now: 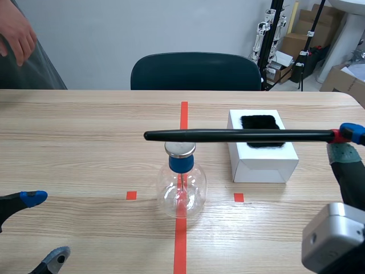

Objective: Do the electroscope experiment. rub the rod on the fur

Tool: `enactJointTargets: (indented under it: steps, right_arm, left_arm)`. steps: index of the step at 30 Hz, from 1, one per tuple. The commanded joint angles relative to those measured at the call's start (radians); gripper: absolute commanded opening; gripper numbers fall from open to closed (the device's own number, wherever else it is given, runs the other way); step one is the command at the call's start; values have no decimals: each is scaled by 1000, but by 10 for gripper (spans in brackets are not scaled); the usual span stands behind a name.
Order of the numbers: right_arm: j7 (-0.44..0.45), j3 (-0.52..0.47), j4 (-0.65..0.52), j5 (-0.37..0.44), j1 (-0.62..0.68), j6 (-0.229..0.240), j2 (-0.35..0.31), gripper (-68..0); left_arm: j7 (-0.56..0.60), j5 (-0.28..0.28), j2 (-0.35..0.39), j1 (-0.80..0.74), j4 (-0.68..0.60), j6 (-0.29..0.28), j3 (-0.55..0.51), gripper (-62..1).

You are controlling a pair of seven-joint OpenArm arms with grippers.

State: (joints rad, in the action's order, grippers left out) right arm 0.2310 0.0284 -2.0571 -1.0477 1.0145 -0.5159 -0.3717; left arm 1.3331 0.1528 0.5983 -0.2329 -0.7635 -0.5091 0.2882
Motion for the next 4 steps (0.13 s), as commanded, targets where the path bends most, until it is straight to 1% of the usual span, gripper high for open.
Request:
enactJointTargets:
  steps: [1,4]
  right_arm:
    - [0,0,-12,3,-3,-15,-5,-673]
    - [0,0,-12,3,-3,-15,-5,-673]
  left_arm:
    - [14,-10,3,3,-16,-2,0,14]
    - [14,-10,3,3,-16,-2,0,14]
